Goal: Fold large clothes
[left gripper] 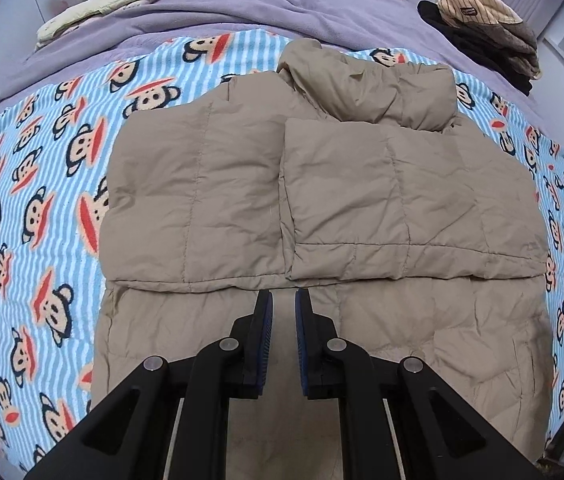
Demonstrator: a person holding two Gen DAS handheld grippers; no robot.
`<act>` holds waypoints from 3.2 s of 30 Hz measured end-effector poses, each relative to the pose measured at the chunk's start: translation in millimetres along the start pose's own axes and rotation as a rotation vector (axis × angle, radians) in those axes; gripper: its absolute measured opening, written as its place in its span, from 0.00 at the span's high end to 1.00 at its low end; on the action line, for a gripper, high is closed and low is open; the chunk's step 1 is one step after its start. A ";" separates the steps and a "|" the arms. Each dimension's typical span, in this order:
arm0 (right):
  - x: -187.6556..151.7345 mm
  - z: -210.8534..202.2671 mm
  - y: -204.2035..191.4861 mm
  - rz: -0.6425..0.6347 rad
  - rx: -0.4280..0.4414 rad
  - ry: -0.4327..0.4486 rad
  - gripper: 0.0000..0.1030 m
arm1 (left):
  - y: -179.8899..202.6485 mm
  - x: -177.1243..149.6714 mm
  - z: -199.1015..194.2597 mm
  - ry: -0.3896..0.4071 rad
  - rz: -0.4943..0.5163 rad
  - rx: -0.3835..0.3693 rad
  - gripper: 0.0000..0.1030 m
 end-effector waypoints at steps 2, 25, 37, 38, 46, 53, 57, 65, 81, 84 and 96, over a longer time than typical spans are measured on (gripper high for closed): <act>-8.1 -3.2 -6.5 -0.002 0.004 -0.007 0.77 | -1.8 -3.2 -7.6 0.005 -0.003 0.000 0.87; -58.2 -39.6 -67.8 -0.049 -0.005 0.001 0.65 | -44.9 -38.1 -56.5 0.037 -0.066 0.018 0.01; -72.5 -62.7 -100.8 -0.032 0.005 0.096 0.15 | -66.1 -46.3 -74.7 0.043 -0.054 -0.008 0.01; -74.7 -63.1 -102.6 -0.021 0.016 0.094 0.14 | -68.9 -48.0 -75.6 0.042 -0.050 -0.002 0.01; -94.8 -57.6 -115.4 0.016 0.090 0.040 0.14 | -92.8 -72.1 -91.4 0.036 -0.068 0.035 0.01; -105.2 -47.7 -119.2 -0.005 0.137 -0.073 0.14 | -106.6 -109.1 -103.1 0.019 -0.143 0.094 0.01; -111.2 -52.1 -116.4 -0.041 0.141 -0.096 0.14 | -103.5 -133.1 -110.1 0.004 -0.197 0.085 0.01; -129.7 -62.7 -94.7 -0.056 0.151 -0.113 0.14 | -96.1 -167.6 -118.2 -0.016 -0.244 0.090 0.01; -149.7 -71.9 -50.9 0.078 0.167 -0.128 0.14 | -75.0 -187.5 -146.0 0.023 -0.223 0.080 0.01; -152.5 -72.0 -44.6 0.104 0.175 -0.134 0.14 | -74.5 -190.1 -146.8 0.019 -0.224 0.084 0.01; -154.3 -75.5 -23.8 0.167 0.194 -0.114 0.14 | -73.2 -198.8 -148.4 0.014 -0.223 0.096 0.01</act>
Point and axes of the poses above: each gripper's, at about its wrist camera, not at the fingertips, and z roughly the way its jaws point, y to its right, x to its top, the point moved 8 cm from there along z, roughly the way its jaws point, and after that the axes turned 1 degree about z, right-handed, at the moved point
